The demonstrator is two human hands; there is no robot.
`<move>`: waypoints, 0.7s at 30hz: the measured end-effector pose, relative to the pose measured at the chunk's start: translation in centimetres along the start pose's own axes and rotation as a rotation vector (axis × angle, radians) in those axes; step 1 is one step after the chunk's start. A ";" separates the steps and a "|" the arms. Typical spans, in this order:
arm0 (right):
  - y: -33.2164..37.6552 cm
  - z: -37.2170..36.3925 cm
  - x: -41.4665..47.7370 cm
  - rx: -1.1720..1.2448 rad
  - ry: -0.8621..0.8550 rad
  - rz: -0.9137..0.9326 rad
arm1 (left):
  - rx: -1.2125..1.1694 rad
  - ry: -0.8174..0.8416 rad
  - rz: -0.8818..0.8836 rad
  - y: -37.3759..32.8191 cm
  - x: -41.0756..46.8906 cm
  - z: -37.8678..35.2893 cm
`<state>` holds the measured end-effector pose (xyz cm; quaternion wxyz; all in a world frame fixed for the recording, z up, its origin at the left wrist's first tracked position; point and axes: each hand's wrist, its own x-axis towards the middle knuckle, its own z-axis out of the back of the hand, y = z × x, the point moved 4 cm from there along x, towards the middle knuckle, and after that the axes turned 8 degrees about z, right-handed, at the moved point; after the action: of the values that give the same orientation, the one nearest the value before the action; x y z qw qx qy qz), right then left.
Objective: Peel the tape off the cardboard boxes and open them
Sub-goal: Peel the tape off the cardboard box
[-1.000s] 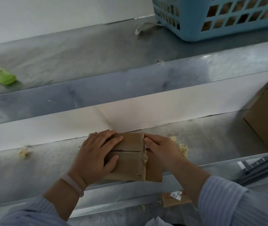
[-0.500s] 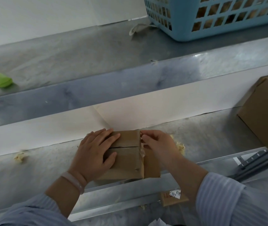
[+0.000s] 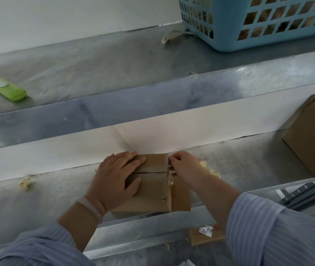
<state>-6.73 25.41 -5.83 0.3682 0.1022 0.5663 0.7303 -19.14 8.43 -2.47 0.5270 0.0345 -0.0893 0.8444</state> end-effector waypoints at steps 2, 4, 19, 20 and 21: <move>0.2 0.1 0.2 0.019 0.057 -0.003 | -0.001 0.002 0.003 0.0 0.1 0.0; 0.4 0.3 0.1 0.119 0.108 -0.007 | -0.003 0.005 0.011 0.1 0.3 0.0; 0.7 1.2 0.1 -0.051 0.127 0.165 | -0.022 0.005 0.019 0.2 0.3 -0.2; 0.5 1.2 0.1 0.012 0.138 0.140 | -0.023 0.004 0.018 0.2 0.3 -0.2; 0.2 1.1 0.1 0.103 0.151 0.111 | -0.027 0.003 0.018 0.2 0.3 -0.2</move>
<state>-6.25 26.27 -5.24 0.2777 0.0970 0.6225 0.7252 -19.43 8.68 -2.64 0.5199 0.0253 -0.1004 0.8479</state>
